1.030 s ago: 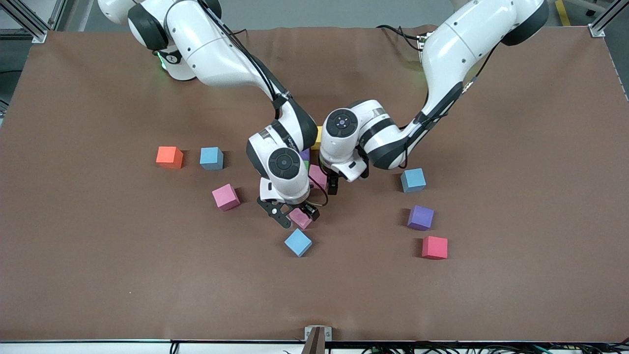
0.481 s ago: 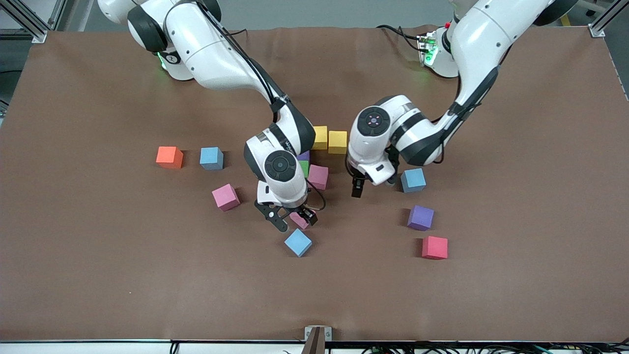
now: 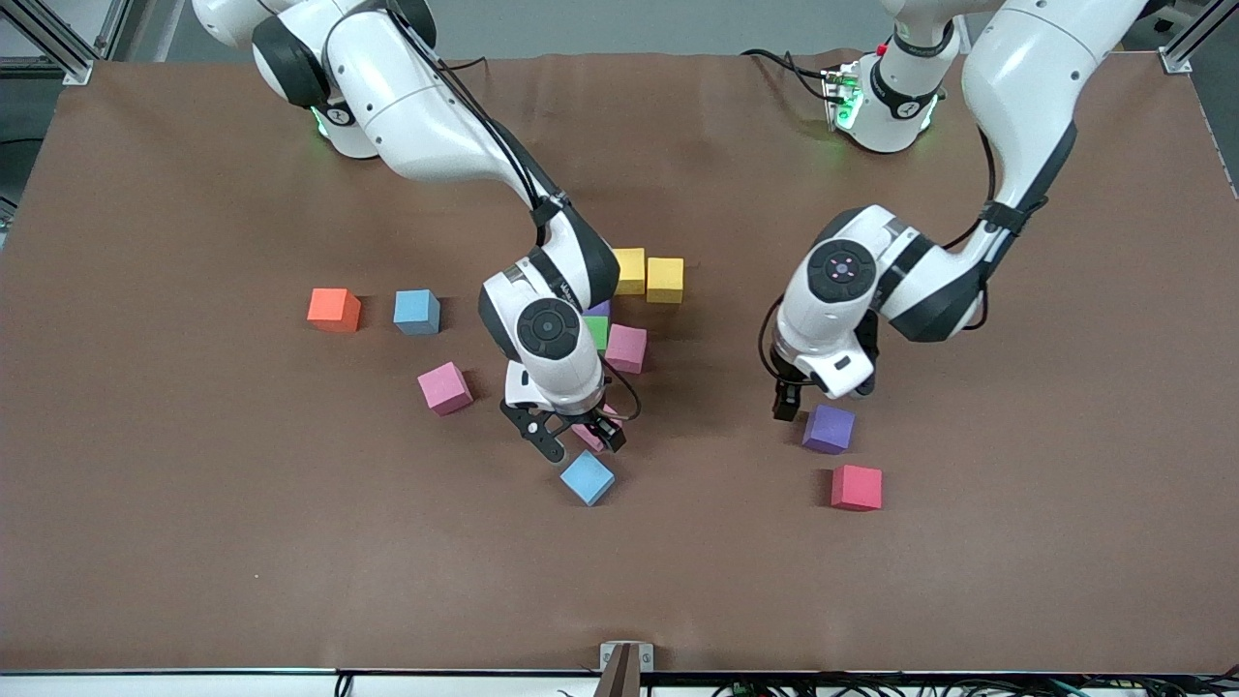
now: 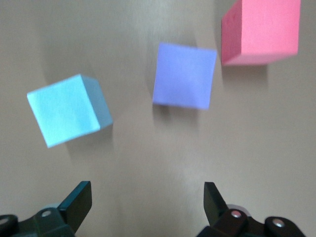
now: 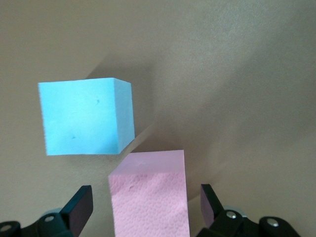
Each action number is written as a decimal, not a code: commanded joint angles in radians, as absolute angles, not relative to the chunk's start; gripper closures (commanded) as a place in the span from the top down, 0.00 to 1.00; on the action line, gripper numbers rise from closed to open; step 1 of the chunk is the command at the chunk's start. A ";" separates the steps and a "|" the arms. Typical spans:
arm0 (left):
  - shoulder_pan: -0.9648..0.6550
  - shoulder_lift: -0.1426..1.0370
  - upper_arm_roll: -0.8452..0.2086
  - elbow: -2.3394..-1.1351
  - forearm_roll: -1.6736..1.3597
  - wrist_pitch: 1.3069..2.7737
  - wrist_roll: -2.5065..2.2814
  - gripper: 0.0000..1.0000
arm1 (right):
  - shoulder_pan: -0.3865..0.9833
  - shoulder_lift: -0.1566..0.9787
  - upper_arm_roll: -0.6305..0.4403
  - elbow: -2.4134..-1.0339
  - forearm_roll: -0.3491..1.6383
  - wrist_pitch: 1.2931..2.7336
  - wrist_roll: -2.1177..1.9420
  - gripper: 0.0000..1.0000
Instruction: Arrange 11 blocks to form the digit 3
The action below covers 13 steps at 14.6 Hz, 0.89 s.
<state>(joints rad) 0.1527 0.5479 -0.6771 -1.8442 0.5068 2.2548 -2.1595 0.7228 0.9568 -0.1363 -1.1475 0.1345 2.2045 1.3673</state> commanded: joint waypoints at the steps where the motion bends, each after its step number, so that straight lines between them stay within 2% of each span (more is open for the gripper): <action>1: 0.204 0.526 -0.686 -1.873 0.506 2.256 -2.105 1.00 | 0.719 0.988 -0.137 -1.121 0.124 2.209 1.367 0.90; 2: 0.218 0.528 -0.684 -1.873 0.506 2.256 -2.070 1.00 | 0.719 0.989 -0.137 -1.121 0.123 2.209 1.361 0.84; 3: 0.238 0.531 -0.684 -1.873 0.506 2.256 -2.040 1.00 | 0.719 0.989 -0.138 -1.123 0.123 2.207 1.327 0.63; 5: 0.262 0.548 -0.686 -1.871 0.506 2.260 -1.985 1.00 | 0.719 0.983 -0.135 -1.132 0.123 2.195 1.106 0.13; 6: 0.274 0.555 -0.684 -1.871 0.506 2.264 -1.967 1.00 | 0.719 0.977 -0.135 -1.132 0.132 2.195 1.018 0.04; 13: 0.337 0.646 -0.680 -1.839 0.598 2.322 -1.962 1.00 | 0.747 0.907 -0.130 -1.258 0.135 2.194 0.658 0.04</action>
<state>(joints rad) 0.3297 0.6277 -0.6726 -1.8622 0.5700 2.3125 -1.9673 0.7341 0.9696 -0.1350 -1.1558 0.1319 2.1972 0.7292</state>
